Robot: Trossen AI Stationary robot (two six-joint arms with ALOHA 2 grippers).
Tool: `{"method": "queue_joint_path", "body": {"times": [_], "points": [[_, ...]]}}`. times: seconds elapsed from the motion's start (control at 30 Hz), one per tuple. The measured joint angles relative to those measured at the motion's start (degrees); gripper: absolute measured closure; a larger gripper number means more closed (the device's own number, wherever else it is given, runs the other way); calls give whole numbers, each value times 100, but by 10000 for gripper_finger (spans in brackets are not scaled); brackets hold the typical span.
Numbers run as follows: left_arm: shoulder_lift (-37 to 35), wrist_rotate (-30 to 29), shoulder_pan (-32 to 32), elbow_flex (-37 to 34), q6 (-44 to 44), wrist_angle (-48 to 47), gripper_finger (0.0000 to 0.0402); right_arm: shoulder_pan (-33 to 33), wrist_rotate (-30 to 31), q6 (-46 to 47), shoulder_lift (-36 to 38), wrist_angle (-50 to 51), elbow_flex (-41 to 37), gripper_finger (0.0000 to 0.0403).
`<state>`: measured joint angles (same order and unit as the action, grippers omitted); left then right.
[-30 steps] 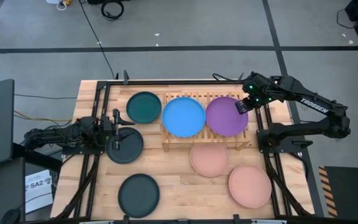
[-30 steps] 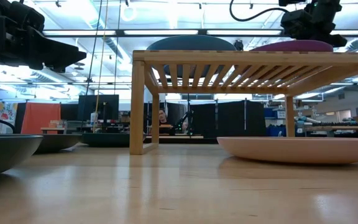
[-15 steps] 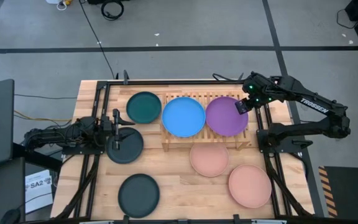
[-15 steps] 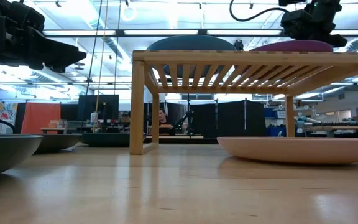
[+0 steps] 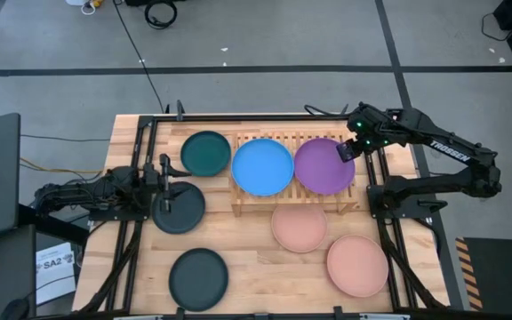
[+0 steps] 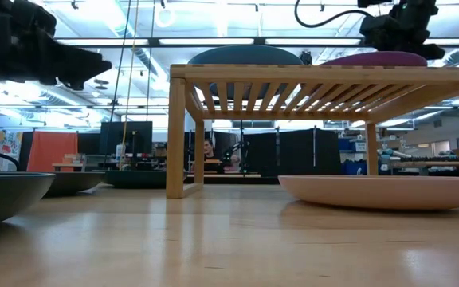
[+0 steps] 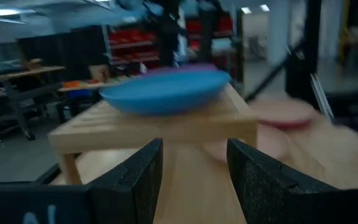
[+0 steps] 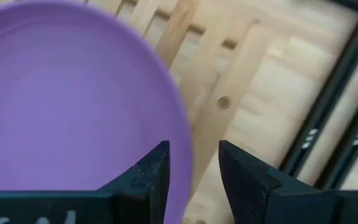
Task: Place and stack plates onto a shelf
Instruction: Stack the green plate on top of the purple plate on the shelf
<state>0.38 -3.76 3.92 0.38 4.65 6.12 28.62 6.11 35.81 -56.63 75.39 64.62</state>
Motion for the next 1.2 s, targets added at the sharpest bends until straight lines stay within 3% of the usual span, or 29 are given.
{"method": "queue_joint_path", "body": {"times": [0.1,0.27,0.43,0.53,0.77,1.0,1.2], "points": [[-2,-655,2,4,-703,457,216,0,274,2,20,-37,0,260],[140,-1944,4,291,-1289,451,219,0,291,2,32,-37,0,260],[754,-2362,41,747,-1486,357,228,0,287,2,34,-35,0,260],[1298,-2495,238,1192,-1748,-187,231,0,284,2,34,-35,0,260],[2920,-2380,1184,2568,-2192,-1975,232,0,282,2,34,-36,0,260],[4587,-1112,2643,3831,-2203,-3342,232,0,282,0,34,-35,0,260],[5807,-349,3695,4387,-1988,-3690,232,0,280,1,34,-35,0,261]]}}
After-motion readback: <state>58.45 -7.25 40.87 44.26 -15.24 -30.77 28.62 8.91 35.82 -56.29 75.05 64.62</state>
